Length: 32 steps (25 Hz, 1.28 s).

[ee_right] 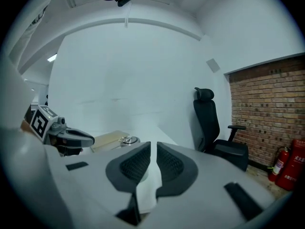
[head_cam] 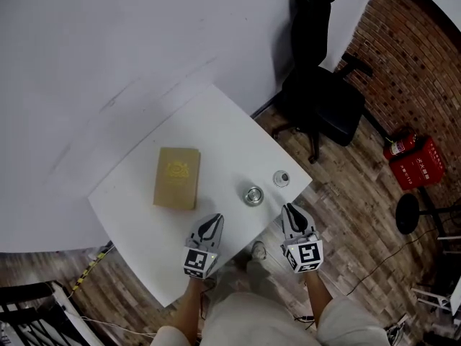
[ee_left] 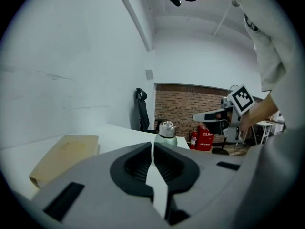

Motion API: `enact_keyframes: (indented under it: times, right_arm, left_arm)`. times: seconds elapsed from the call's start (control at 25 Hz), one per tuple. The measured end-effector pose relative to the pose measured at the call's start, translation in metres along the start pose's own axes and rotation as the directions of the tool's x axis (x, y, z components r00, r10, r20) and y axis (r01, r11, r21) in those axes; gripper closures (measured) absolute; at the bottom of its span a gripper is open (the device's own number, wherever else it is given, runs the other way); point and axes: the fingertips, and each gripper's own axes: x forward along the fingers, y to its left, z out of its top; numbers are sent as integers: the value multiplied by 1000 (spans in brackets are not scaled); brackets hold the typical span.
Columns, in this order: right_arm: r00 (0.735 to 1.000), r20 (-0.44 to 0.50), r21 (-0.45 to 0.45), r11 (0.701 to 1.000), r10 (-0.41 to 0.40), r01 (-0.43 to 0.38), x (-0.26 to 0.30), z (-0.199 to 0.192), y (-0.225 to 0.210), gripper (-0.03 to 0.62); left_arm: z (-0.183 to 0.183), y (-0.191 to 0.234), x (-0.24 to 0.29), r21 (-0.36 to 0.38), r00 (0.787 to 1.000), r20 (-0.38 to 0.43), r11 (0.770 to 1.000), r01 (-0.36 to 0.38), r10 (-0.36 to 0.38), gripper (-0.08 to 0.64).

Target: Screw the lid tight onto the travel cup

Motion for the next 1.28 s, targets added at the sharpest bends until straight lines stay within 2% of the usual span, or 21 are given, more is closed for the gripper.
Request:
enact_keyframes:
  times: [0.12,0.56,0.96,1.28]
  right_arm:
    - [1000,-8,12,1000,-17,17,-13,4,-5,592]
    - [997,36,12,998,-70,69,-40,47,-18,592]
    - [992,100,-12,997,-78,80,-60,89,-18,592]
    - [990,120,-17,997,-71,74,-71,99,-10,592]
  left_arm:
    - [12,4,-14,-15,1000,0,999,-30,30,551]
    - [65,13,-45,-2,996,34,997,-78,78,552]
    - [116,17,-65,33,989,107,994,-109,105,552]
    - [129,21,-76,27,981,145,990,-135,130,552]
